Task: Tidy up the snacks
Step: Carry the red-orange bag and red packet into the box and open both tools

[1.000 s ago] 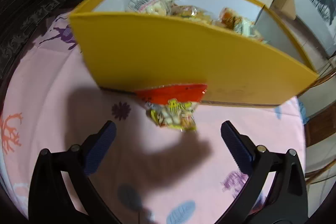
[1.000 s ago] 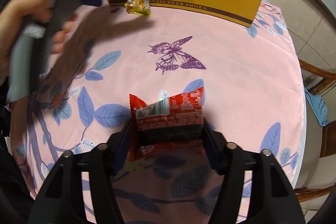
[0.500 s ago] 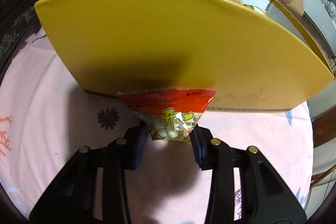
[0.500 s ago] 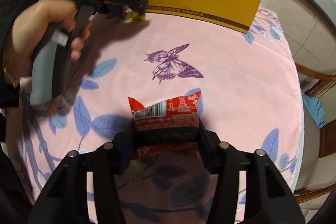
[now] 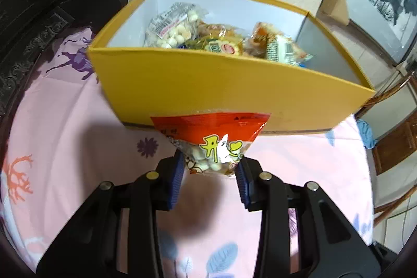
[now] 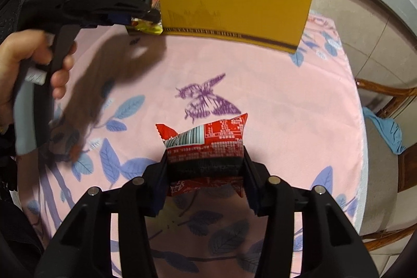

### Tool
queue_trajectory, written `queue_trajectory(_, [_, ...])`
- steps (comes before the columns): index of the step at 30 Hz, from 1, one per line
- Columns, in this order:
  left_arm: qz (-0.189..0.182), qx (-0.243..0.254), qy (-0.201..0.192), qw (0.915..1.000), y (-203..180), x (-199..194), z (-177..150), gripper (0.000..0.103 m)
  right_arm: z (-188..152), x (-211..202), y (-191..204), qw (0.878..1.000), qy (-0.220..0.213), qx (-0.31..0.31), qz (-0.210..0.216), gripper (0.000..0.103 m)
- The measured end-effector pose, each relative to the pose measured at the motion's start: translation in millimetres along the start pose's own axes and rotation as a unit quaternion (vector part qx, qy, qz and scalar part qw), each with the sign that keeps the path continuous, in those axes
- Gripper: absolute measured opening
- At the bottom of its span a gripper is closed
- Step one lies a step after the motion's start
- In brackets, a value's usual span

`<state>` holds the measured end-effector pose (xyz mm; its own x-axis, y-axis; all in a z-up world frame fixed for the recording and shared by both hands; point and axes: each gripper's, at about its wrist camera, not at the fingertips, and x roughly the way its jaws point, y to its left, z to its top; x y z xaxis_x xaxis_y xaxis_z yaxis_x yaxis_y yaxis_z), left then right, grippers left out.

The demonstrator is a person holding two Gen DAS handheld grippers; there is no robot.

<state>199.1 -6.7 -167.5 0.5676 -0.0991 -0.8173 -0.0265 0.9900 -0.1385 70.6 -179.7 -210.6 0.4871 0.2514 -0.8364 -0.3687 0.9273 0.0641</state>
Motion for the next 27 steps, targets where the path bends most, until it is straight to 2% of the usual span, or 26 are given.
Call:
queue_trajectory(4, [-0.025, -0.016, 0.002, 0.9995, 4.8, -25.1, -1.8, 0.036, 9.8, -9.9, 5.5, 1.000, -0.015, -0.008, 0.005, 0.050])
queue_trajectory(6, [-0.025, -0.020, 0.002, 0.9995, 11.4, -42.4, -11.7, 0.036, 18.7, -14.1, 7.8, 0.999, -0.027, -0.014, 0.010, 0.050])
queue_trajectory(10, [-0.022, -0.038, 0.015, 0.9989, 21.6, -57.1, -7.0, 0.036, 48.7, -23.6, 10.6, 0.998, -0.052, -0.014, 0.012, 0.050])
queue_trajectory(13, [-0.015, -0.035, 0.004, 0.9993, 26.1, -68.0, 10.7, 0.036, 79.5, -31.2, 7.8, 0.997, -0.070, -0.004, 0.019, 0.050])
queue_trajectory(18, [-0.009, -0.014, -0.031, 0.9994, 20.3, -83.3, 64.2, 0.036, 154.1, -43.6, -3.3, 0.995, -0.093, 0.016, 0.023, 0.050])
queue_trajectory(21, [-0.008, 0.000, -0.029, 0.9996, 14.7, -81.4, 94.2, 0.036, 191.1, -46.0, -9.8, 0.995, -0.100, 0.020, 0.023, 0.050])
queue_trajectory(25, [0.000, 0.014, -0.026, 0.9996, 9.1, -71.7, 115.3, 0.036, 225.5, -41.4, -11.2, 0.995, -0.100, 0.012, 0.016, 0.050])
queue_trajectory(27, [0.002, 0.014, -0.026, 0.9996, 9.0, -67.2, 122.7, 0.036, 232.2, -38.1, -12.5, 0.995, -0.100, 0.016, 0.014, 0.050])
